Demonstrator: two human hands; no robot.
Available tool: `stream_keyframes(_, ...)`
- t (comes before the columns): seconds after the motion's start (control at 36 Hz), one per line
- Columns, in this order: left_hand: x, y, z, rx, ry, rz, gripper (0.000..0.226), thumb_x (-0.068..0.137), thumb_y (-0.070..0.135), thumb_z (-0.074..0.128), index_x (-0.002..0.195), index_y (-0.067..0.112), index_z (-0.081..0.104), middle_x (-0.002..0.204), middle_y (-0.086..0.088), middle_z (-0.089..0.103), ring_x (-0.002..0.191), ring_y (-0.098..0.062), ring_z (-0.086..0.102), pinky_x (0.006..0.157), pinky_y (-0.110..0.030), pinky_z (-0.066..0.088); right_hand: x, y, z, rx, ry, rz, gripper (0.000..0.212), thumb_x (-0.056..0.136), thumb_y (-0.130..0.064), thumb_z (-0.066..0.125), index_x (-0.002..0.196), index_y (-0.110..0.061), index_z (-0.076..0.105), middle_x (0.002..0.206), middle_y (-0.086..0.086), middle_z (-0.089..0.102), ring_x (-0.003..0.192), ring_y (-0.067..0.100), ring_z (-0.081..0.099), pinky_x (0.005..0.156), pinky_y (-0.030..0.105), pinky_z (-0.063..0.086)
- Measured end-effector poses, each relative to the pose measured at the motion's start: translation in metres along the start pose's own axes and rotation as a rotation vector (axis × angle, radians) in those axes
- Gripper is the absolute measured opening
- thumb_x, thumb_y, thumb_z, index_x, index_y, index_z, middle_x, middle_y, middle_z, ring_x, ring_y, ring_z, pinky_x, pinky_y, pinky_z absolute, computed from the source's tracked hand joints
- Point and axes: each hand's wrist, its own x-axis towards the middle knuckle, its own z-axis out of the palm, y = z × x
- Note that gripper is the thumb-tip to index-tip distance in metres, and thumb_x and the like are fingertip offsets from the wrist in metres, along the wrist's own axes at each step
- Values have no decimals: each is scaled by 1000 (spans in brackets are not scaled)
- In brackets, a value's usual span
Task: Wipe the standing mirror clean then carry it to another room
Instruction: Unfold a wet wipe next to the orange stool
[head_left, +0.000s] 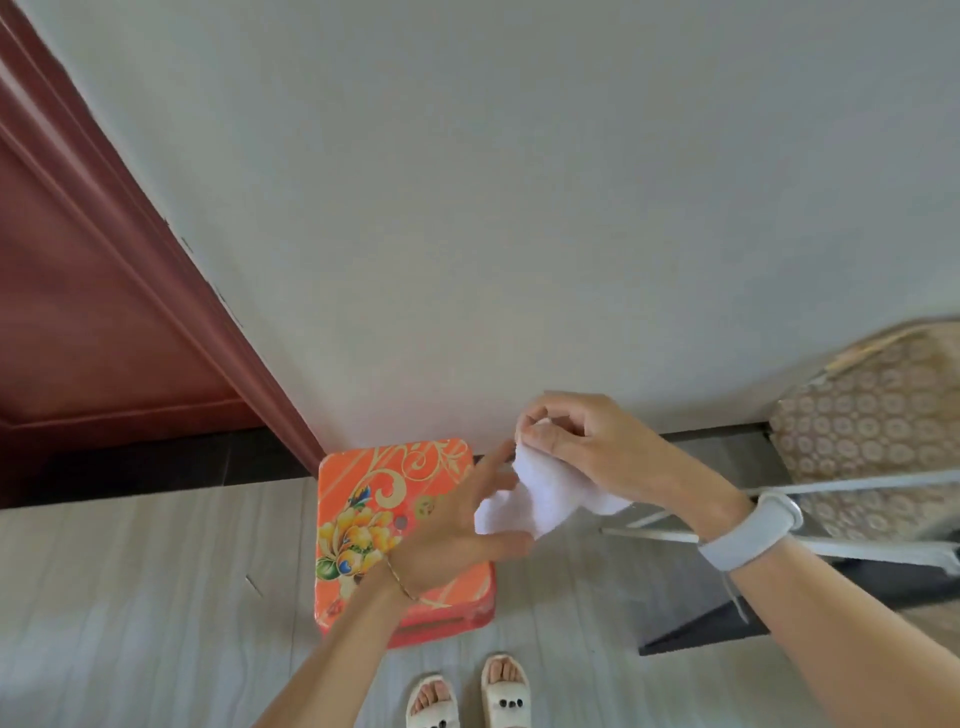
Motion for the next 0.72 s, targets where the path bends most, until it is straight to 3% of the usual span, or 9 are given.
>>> stream_keyframes(0.06, 2, 28, 8, -17, -57, 2, 51, 65, 30, 72, 114, 31, 55, 111, 12, 65, 105, -6, 60, 85, -20, 49, -14, -13, -21, -35, 138, -29, 18, 90, -19, 51, 77, -26, 59, 78, -2, 64, 70, 6, 54, 66, 12, 40)
stream_keyframes(0.14, 4, 57, 17, -70, -89, -7, 25, 71, 20, 69, 96, 16, 67, 89, 9, 72, 85, -7, 66, 71, -20, 52, -30, -19, -51, -77, 383, -58, 22, 89, -18, 51, 74, -33, 56, 77, -8, 62, 69, 3, 51, 63, 10, 36)
stream_keyframes(0.22, 6, 76, 23, 16, -71, -23, 42, 72, 38, 67, 95, 2, 65, 92, -5, 68, 84, -17, 62, 77, -36, 49, -41, 0, -75, -102, 577, 14, 13, 90, -19, 50, 83, -25, 59, 76, -11, 59, 69, 1, 52, 63, 9, 37)
stream_keyframes(0.28, 9, 94, 28, 90, -23, -21, 39, 71, 43, 64, 78, 5, 60, 77, -2, 59, 71, -15, 54, 68, -30, 43, -48, 21, -83, -149, 655, 162, 13, 91, -24, 47, 95, -25, 59, 82, -10, 59, 79, 10, 55, 75, 22, 43)
stream_keyframes(0.36, 16, 120, 39, 426, 6, 66, 31, 86, 34, 56, 66, 15, 42, 63, 6, 38, 56, -7, 34, 54, -18, 28, -63, 41, -75, -31, 688, 317, 25, 92, -21, 49, 116, -18, 53, 101, 0, 55, 91, 16, 52, 79, 26, 39)
stream_keyframes(0.44, 24, 146, 50, 601, -2, 135, 27, 92, 30, 49, 69, 16, 41, 66, 7, 42, 60, -8, 38, 56, -20, 31, -86, 41, -52, 207, 628, 210, 22, 89, -7, 54, 109, -14, 55, 102, 1, 60, 95, 14, 58, 77, 19, 41)
stream_keyframes(0.5, 27, 161, 60, 649, 6, 158, 26, 93, 27, 47, 71, 16, 40, 68, 6, 44, 63, -11, 39, 57, -21, 31, -103, 33, -35, 377, 527, 128, 22, 87, 1, 52, 104, -11, 58, 101, 1, 67, 96, 9, 62, 78, 18, 47)
stream_keyframes(0.58, 31, 182, 74, 680, 42, 213, 30, 93, 27, 47, 69, 15, 35, 68, 3, 39, 62, -13, 34, 56, -22, 28, -117, 19, -23, 543, 474, 41, 23, 82, -8, 57, 103, -14, 61, 97, -7, 71, 93, 3, 65, 72, 15, 50)
stream_keyframes(0.72, 32, 199, 78, 680, 133, 328, 23, 92, 26, 49, 88, 4, 48, 77, -6, 50, 69, -16, 43, 58, -20, 32, -117, 17, -39, 506, 647, 99, 23, 92, -12, 48, 112, -15, 57, 105, -10, 64, 101, 5, 59, 70, 7, 47)
